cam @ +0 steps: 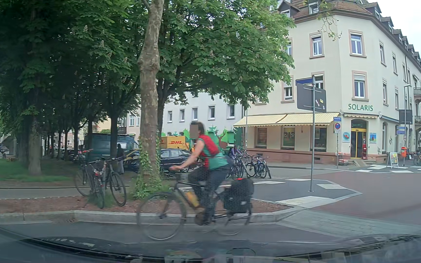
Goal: Follow the waypoints while adhering to traffic rules and regulations
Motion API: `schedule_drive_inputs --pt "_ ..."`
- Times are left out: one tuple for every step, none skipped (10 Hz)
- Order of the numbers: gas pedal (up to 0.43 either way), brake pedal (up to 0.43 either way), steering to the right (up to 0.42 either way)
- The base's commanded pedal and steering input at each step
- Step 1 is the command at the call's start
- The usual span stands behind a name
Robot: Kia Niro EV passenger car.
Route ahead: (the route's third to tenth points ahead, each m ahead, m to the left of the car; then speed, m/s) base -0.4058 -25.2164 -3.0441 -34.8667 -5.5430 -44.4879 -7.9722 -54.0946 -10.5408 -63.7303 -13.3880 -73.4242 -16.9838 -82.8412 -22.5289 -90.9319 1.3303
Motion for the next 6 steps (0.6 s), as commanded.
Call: schedule_drive_inputs --pt "0.039 0.000 0.950" --pt "0.047 0.000 0.947" --pt "0.047 0.000 0.942" --pt "0.047 0.000 0.938" --pt "0.047 0.000 0.938" --pt "0.047 0.000 0.936"
